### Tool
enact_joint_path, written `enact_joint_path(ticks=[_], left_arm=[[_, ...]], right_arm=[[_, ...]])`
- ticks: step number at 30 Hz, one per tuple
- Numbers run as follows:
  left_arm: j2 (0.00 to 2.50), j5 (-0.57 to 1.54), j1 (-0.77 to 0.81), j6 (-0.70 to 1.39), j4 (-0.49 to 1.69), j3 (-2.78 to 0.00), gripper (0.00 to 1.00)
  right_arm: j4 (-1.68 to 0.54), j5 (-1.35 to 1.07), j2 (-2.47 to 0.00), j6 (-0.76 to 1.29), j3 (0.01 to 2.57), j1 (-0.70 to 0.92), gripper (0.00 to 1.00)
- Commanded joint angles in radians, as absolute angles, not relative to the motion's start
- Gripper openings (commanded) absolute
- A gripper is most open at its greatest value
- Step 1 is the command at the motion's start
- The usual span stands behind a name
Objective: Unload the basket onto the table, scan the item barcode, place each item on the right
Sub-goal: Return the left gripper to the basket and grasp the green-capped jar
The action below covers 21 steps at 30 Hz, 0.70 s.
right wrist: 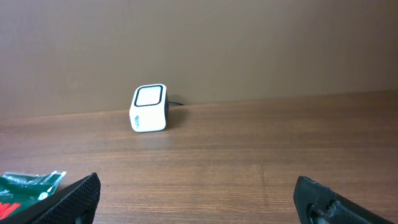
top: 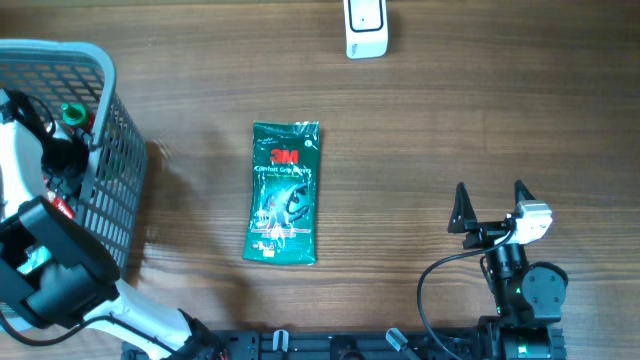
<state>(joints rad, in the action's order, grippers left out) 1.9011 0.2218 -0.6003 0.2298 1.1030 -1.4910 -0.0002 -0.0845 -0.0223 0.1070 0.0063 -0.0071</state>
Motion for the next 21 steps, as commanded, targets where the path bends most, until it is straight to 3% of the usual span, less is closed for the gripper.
enact_joint_path(ticks=[1, 3, 5, 15, 21], left_arm=[[1.918, 0.189, -0.594, 0.209, 1.111, -1.452, 0.67], [1.905, 0.157, -0.596, 0.209, 1.118, -1.454, 0.52], [1.891, 0.146, -0.604, 0.209, 1.130, -1.465, 0.48], [1.637, 0.147, -0.694, 0.217, 1.301, -1.737, 0.47], [1.381, 0.394, -0.618, 0.220, 1.266, -1.768, 0.49]], right_arm=[[0.002, -0.075, -0.023, 0.097, 0.006, -0.004, 1.00], [0.002, -0.075, -0.023, 0.097, 0.006, -0.004, 1.00], [0.002, -0.075, -0.023, 0.097, 0.006, -0.004, 1.00], [0.002, -0.075, -0.023, 0.097, 0.006, -0.004, 1.00], [0.002, -0.075, -0.023, 0.097, 0.006, -0.004, 1.00]])
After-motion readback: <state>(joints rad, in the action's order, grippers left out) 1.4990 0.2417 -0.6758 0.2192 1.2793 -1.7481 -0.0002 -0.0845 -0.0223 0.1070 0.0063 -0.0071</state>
